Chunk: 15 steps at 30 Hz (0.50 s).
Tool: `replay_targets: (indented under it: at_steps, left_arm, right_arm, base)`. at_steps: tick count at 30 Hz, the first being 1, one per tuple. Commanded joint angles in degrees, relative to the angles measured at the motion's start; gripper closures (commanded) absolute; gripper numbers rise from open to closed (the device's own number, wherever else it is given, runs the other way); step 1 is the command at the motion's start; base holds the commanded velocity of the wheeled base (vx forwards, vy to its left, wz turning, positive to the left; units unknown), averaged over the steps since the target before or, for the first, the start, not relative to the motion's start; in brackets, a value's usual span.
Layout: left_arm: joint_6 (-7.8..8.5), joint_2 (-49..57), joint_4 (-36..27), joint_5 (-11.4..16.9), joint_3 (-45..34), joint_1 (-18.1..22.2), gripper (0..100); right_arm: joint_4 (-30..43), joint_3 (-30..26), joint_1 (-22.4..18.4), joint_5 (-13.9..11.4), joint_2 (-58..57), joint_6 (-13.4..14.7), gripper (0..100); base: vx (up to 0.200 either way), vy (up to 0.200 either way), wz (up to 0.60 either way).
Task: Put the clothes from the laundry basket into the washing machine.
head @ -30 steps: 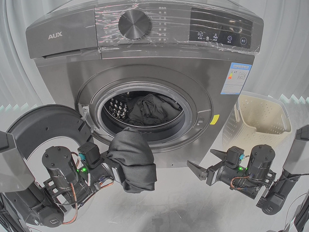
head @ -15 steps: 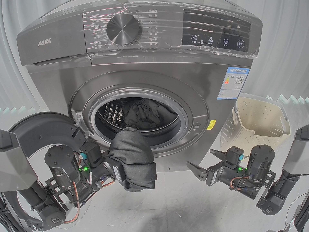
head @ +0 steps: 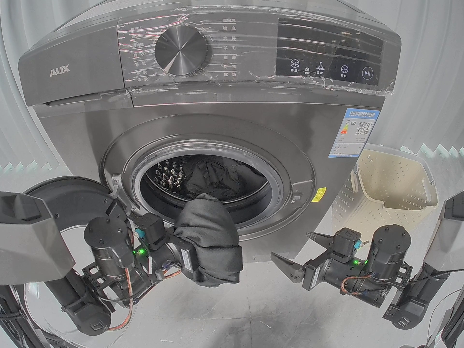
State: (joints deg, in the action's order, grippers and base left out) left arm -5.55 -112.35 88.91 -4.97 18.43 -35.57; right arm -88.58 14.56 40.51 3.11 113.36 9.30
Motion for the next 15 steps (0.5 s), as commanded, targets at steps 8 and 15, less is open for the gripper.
replay_targets:
  at_steps: [8, 15]
  left_arm:
    - [-2.63, -18.0, 0.0, 2.9, 20.0, 3.6, 100]
    - [-3.68, -24.6, -0.1, 1.3, 32.6, 6.4, 100]
  right_arm:
    - [0.0, -0.4, 0.3, 0.0, -0.2, 0.1, 0]
    - [0.0, -0.4, 0.3, 0.1, -0.1, 0.1, 0]
  base:
    - [0.000, 0.000, 0.00]
    - [0.000, 0.000, 0.00]
